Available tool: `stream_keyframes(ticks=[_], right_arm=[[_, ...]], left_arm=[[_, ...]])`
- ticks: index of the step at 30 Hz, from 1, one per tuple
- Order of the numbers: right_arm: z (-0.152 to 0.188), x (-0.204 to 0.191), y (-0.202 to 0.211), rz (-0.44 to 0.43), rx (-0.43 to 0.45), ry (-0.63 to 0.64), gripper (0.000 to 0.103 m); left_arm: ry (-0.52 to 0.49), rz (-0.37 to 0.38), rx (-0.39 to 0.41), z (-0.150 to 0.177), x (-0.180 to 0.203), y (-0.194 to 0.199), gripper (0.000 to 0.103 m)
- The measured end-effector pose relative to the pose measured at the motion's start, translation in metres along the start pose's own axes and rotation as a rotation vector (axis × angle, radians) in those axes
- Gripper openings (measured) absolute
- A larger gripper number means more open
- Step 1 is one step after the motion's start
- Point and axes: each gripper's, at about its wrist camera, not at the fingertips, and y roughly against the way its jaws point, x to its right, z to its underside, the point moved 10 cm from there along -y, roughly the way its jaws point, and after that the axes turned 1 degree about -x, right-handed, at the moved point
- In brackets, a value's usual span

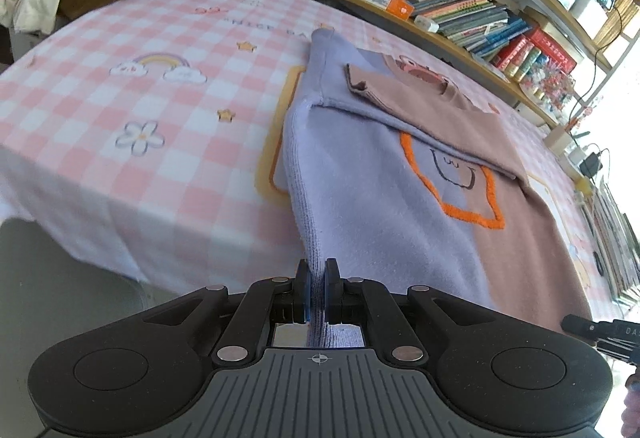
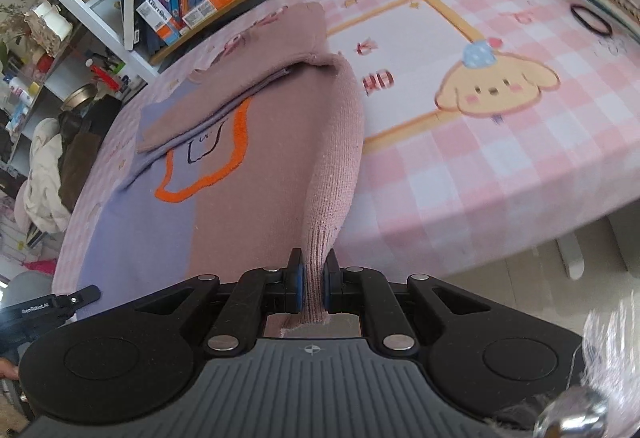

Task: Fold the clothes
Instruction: 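Lift both side edges and fold them inward toward the sweater center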

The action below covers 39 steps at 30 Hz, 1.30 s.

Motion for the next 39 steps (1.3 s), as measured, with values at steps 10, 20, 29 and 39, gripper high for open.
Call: stream_keyframes(ticks=[10,20,29,39], right_arm=[[-0.037,-0.025,0.034,-0.149,0.065,-0.029,0.008],[-0.143,-0.056,0.037,-0.221,0.258,-0.027,0.008],[-0.215,-0.064,-0.010,-0.185,0.291,-0.044,0.008],[-0.250,-0.043,-0.098,-0.038,0.190,-0.100,0.009]], left_arm=[[0.113,0.125,0.094,-0.032,0.011,0.029,0.004],[0.106,0.203,0.253,-0.136,0.035,0.019,0.005],[0.074,0.222,0.251,-0.207,0.040,-0.034,0.005],[0.042,0.126,0.108,-0.222,0.027,-0.110,0.005]])
